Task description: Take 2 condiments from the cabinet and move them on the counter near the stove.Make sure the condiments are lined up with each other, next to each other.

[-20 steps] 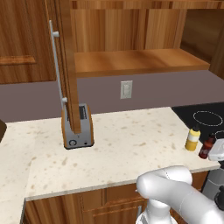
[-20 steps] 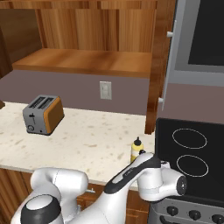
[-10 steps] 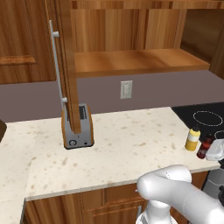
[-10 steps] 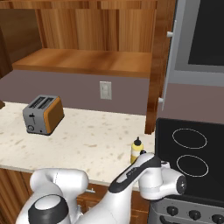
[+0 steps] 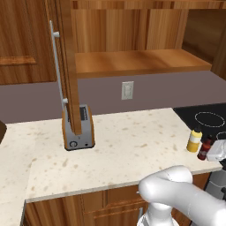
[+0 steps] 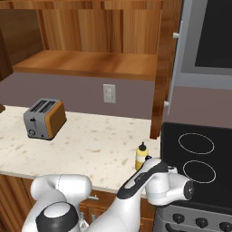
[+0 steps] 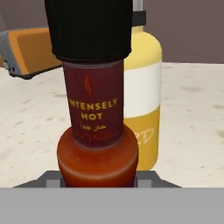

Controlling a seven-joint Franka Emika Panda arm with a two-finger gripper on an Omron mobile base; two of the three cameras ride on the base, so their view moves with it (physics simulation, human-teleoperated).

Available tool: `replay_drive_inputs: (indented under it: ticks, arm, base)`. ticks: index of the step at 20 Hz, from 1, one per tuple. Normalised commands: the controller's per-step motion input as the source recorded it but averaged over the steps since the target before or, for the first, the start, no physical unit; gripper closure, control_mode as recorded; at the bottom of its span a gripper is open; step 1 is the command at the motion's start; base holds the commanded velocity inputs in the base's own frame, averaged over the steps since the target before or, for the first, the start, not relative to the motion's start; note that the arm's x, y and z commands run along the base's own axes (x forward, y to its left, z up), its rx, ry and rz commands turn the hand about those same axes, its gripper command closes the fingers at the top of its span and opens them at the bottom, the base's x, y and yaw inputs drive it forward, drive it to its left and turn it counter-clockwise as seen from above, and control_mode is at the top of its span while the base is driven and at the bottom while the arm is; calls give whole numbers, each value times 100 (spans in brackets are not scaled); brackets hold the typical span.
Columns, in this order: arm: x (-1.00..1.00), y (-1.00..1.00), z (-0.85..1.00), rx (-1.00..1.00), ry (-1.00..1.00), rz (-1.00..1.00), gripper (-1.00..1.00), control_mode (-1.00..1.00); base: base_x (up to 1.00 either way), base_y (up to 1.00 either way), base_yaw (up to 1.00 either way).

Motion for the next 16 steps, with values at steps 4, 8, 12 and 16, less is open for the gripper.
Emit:
replay_drive_inputs:
  ticks: [4,8,12,16]
  arm:
    - [17,-9,-9,0,0,0,100,-100]
    - [16,-6,-11,0,-1,0,100,-100]
    - [12,-3,-11,0,-3,0,100,-100]
    - [6,0,-12,0,-5,0,100,-100]
  base:
    - [0,0,0]
    - [0,0,0]
    - [0,0,0]
    - [0,0,0]
